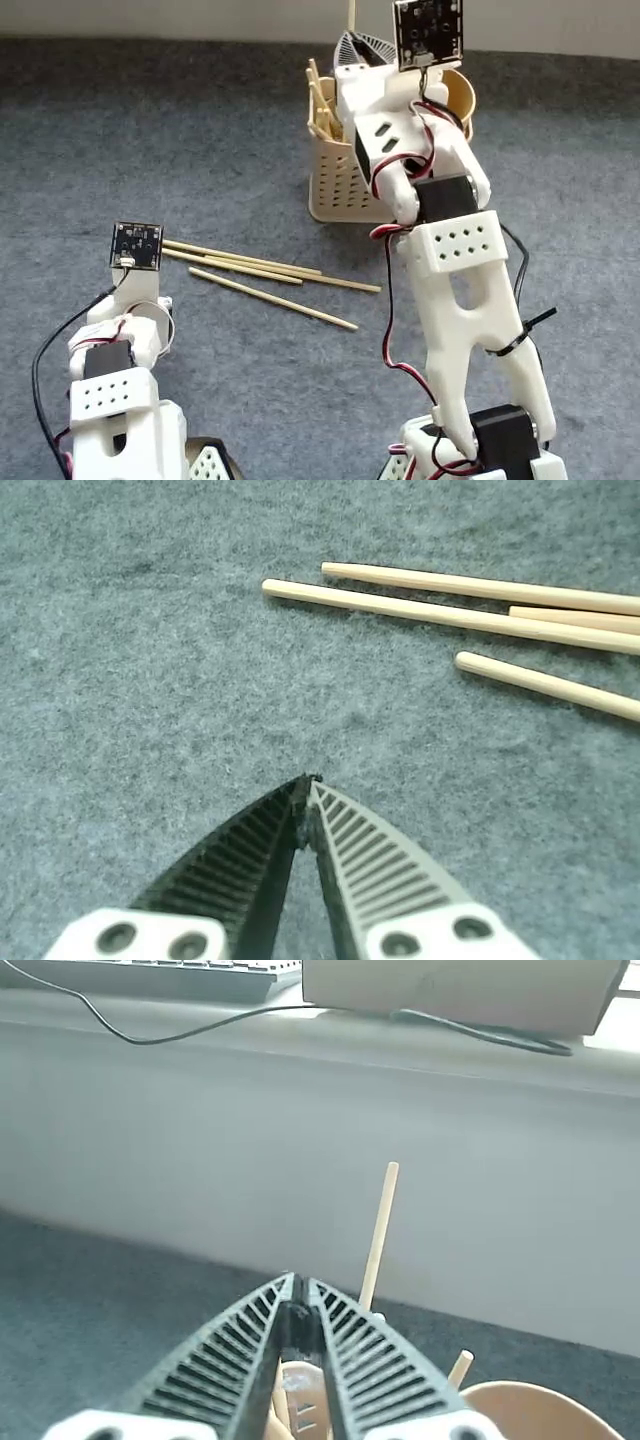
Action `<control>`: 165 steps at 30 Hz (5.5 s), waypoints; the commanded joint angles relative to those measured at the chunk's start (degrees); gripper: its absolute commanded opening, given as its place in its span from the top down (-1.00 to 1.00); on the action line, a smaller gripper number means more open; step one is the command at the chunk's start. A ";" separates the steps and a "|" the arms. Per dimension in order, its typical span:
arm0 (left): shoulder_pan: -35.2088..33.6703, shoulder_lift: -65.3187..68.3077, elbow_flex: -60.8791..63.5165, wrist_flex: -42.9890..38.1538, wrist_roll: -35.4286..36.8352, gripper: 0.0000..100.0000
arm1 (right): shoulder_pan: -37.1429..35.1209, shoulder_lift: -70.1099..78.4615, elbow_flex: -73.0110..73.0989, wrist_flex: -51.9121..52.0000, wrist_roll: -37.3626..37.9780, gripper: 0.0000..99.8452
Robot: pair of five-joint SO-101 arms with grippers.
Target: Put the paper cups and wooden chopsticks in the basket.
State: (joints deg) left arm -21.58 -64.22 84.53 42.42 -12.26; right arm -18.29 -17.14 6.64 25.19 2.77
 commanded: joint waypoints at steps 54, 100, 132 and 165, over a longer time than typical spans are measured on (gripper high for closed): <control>-0.75 -0.92 -0.40 -1.14 -0.35 0.98 | -26.33 -5.76 12.79 37.05 10.55 0.66; -6.55 -0.92 -0.31 -3.87 -0.09 0.98 | -28.26 16.57 19.38 24.13 20.22 0.99; -6.46 -0.92 -0.22 -3.87 -0.26 0.98 | -17.63 -33.27 30.11 5.76 6.51 0.99; -6.46 -0.92 -0.13 -3.87 -0.26 0.98 | -1.54 -4.00 30.55 -52.44 6.51 0.99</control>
State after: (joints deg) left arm -27.38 -64.22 84.62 39.60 -12.26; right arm -20.48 -21.01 37.85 -24.31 9.89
